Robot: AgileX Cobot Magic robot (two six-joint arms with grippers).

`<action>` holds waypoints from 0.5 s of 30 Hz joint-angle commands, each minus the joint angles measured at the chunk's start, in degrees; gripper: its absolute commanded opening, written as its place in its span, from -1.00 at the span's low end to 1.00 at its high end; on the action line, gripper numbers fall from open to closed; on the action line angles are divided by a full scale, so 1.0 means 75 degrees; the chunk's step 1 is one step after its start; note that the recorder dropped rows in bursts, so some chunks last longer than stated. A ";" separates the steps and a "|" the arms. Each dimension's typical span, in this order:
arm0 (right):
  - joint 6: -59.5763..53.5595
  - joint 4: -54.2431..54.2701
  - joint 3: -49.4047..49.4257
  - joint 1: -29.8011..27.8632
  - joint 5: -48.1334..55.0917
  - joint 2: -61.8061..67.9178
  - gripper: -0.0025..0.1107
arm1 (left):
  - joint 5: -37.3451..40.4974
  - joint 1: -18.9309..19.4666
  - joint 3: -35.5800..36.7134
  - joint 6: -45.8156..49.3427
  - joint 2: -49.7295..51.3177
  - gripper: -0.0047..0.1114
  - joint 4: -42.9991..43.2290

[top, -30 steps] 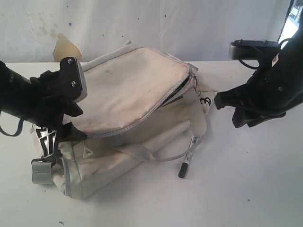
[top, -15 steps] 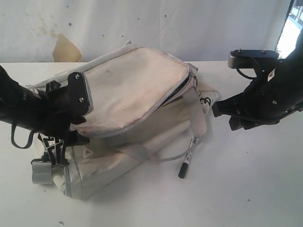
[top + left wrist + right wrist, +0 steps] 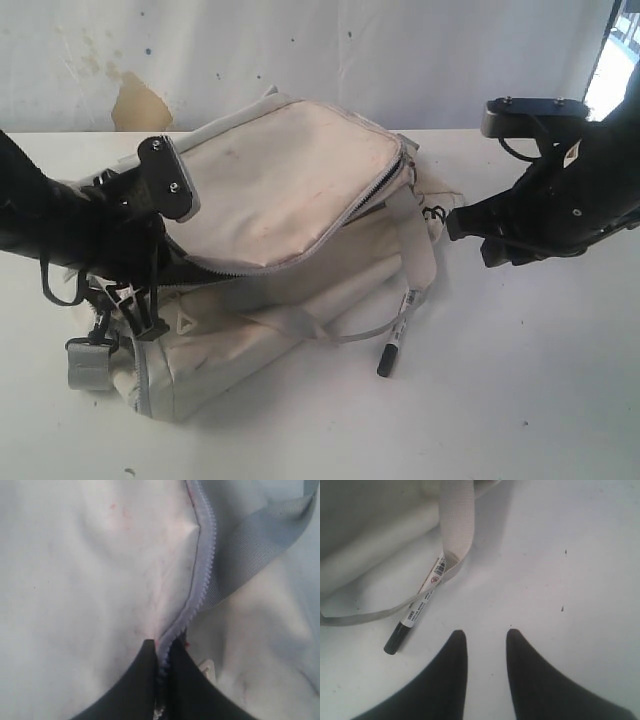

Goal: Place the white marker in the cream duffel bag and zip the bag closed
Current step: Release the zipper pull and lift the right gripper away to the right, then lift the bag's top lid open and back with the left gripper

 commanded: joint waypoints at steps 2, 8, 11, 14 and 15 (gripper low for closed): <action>-0.0069 0.0010 0.0043 -0.0039 -0.0031 -0.0063 -0.51 | -0.0034 -0.0028 -0.0371 -0.0611 -0.0012 -0.92 -0.0178; -0.0069 0.0027 0.0043 -0.0039 -0.0030 -0.0063 -0.51 | -0.0243 -0.0028 -0.0938 -0.1528 -0.0012 -0.92 -0.0799; -0.0069 0.0144 0.0043 -0.0039 -0.0013 -0.0063 -0.51 | -0.0685 0.0136 -0.1431 -0.2847 -0.0012 -0.92 -0.1440; -0.0069 0.0600 0.0043 -0.0039 -0.0034 -0.0063 -0.51 | -0.0665 0.0596 -0.1775 -0.3571 -0.0012 -0.92 -0.1890; -0.0069 0.0763 0.0043 -0.0039 -0.0034 -0.0063 -0.51 | -0.0692 0.0869 -0.1869 -0.3706 -0.0012 -0.92 -0.2129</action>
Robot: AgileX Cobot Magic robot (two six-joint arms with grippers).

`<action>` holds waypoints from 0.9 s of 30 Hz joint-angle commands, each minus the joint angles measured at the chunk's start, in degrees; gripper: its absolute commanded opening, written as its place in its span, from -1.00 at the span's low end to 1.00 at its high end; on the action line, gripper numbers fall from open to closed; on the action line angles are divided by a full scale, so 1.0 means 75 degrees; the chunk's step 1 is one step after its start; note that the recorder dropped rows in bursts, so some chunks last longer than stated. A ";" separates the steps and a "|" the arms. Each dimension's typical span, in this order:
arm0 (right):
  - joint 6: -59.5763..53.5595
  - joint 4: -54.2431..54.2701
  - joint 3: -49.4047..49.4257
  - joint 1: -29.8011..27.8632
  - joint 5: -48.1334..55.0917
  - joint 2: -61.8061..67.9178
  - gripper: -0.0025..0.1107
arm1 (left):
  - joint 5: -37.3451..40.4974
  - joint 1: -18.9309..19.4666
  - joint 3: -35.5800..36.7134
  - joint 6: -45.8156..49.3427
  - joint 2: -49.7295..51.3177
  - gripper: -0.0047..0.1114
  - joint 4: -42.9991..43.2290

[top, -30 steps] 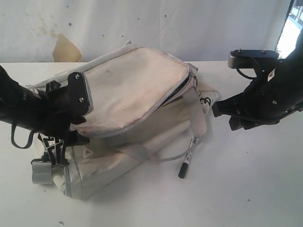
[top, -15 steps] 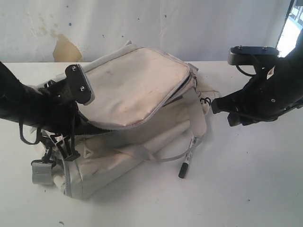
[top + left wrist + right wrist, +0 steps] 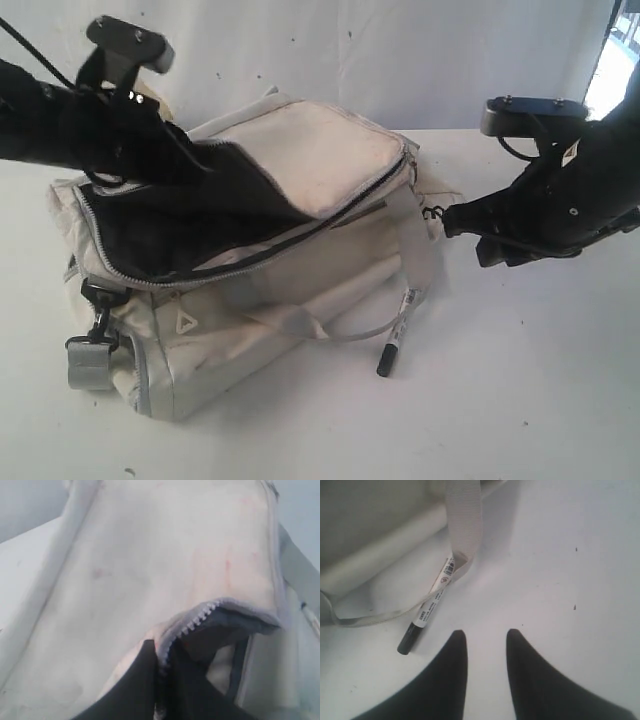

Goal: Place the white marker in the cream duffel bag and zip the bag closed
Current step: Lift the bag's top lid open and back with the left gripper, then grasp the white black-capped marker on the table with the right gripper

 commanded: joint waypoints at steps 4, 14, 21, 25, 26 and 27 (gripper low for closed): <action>-0.0069 0.0568 0.0043 -0.0039 0.0106 -0.0063 -0.50 | -0.0624 0.1252 -0.0349 -0.0734 -0.0025 -0.92 -0.1750; 0.0099 0.1178 0.0127 0.0958 0.0099 0.0306 -0.16 | -0.1203 0.1731 -0.0349 -0.0591 -0.0025 -0.92 -0.2485; 0.0544 0.1130 0.0127 0.1633 -0.1028 0.1506 -0.16 | -0.1182 0.1731 -0.0349 -0.0593 -0.0025 -0.92 -0.2485; 0.0763 0.1013 0.0127 0.1889 -0.1504 0.2104 -0.16 | -0.1170 0.1731 -0.0349 -0.0593 -0.0025 -0.92 -0.2485; 0.0779 0.0996 0.0127 0.1951 -0.1628 0.2208 -0.16 | -0.1170 0.1731 -0.0349 -0.0593 -0.0025 -0.92 -0.2485; 0.0779 0.0961 0.0127 0.2016 -0.1724 0.2276 -0.16 | -0.1170 0.1731 -0.0349 -0.0593 -0.0025 -0.92 -0.2485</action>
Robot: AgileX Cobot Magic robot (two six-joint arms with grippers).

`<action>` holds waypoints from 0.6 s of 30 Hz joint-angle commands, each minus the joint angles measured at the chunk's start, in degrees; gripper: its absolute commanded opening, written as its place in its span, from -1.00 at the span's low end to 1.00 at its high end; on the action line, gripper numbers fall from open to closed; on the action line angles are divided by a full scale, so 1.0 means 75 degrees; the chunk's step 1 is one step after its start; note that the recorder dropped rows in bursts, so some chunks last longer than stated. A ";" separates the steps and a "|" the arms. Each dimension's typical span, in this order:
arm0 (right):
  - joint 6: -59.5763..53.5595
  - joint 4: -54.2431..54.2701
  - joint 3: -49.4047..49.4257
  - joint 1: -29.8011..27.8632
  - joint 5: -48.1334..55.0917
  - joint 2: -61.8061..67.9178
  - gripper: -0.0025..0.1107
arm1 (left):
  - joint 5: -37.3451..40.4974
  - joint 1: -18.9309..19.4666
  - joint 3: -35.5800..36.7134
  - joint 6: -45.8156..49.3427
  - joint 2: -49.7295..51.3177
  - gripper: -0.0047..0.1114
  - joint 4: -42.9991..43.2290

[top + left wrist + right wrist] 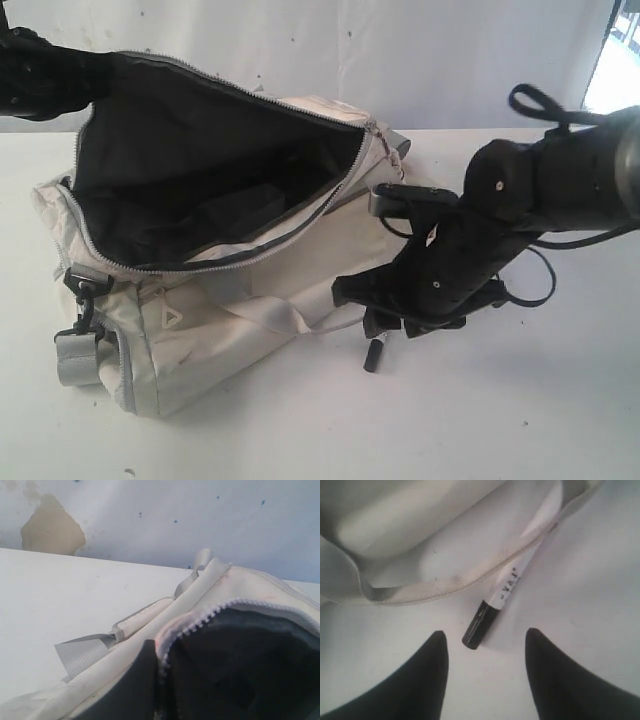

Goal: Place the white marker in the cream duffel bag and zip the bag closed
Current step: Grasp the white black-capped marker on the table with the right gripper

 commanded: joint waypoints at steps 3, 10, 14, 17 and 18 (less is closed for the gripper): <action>0.0472 -0.0682 0.0022 0.0377 -0.0799 0.0509 -0.16 | -0.0187 0.0054 -0.0058 0.0035 -0.0025 -0.92 -0.0079; 0.2550 -0.2910 -0.0092 0.0382 -0.1085 0.0859 -0.16 | -0.0187 0.0054 -0.0058 0.0035 -0.0025 -0.92 -0.0079; 0.2620 -0.3038 -0.0092 0.0382 -0.1482 0.0993 -0.16 | -0.0187 0.0054 -0.0058 0.0035 -0.0025 -0.92 -0.0079; 0.2620 -0.3038 -0.0092 0.0382 -0.1705 0.1147 -0.17 | -0.0187 0.0054 -0.0058 0.0035 -0.0025 -0.92 -0.0079; 0.2620 -0.3038 -0.0092 0.0382 -0.1756 0.1195 -0.17 | -0.0187 0.0054 -0.0058 0.0035 -0.0025 -0.92 -0.0079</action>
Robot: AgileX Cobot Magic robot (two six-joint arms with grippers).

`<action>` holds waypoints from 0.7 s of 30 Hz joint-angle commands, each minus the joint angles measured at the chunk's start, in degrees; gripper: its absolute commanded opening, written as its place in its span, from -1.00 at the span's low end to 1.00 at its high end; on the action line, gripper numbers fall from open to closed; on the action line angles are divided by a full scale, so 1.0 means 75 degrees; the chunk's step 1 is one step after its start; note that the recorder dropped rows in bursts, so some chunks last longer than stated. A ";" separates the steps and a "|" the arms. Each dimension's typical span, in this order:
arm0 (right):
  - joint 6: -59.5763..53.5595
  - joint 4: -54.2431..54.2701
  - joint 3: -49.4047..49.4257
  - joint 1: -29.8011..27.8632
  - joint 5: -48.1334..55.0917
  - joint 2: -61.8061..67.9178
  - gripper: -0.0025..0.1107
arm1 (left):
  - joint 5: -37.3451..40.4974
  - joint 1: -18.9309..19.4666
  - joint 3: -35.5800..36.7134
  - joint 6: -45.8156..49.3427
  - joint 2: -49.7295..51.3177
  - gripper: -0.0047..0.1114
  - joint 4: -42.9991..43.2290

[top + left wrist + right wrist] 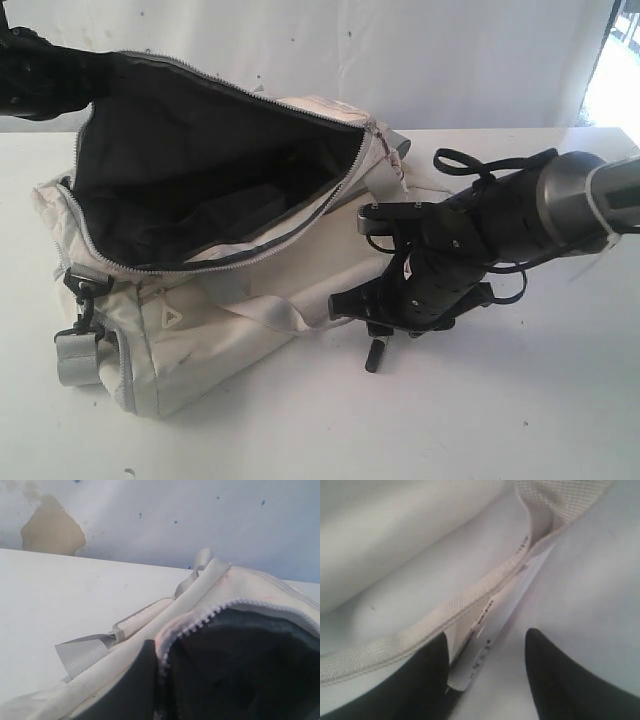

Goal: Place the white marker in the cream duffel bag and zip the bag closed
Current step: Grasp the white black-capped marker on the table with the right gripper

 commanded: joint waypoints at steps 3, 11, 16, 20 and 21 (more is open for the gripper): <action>0.0074 -0.0407 -0.0059 0.0007 -0.0313 0.0343 -0.18 | -0.0187 0.0054 -0.0058 0.0005 -0.0025 -0.92 -0.0064; 0.0074 -0.1019 -0.0059 0.0007 0.0510 0.0414 -0.42 | -0.0187 0.0054 -0.0058 0.0005 -0.0025 -0.92 -0.0064; 0.0074 -0.1194 -0.0059 0.0007 0.1235 0.0414 -0.69 | -0.0170 0.0054 -0.0058 0.0004 -0.0025 -0.92 -0.0051; 0.0023 -0.1194 -0.0059 0.0007 0.1542 0.0396 -0.96 | -0.0170 0.0054 -0.0058 0.0004 -0.0025 -0.92 -0.0051; 0.0023 -0.1194 -0.0059 0.0007 0.1579 0.0365 -0.96 | -0.0170 0.0054 -0.0058 0.0004 -0.0025 -0.92 -0.0051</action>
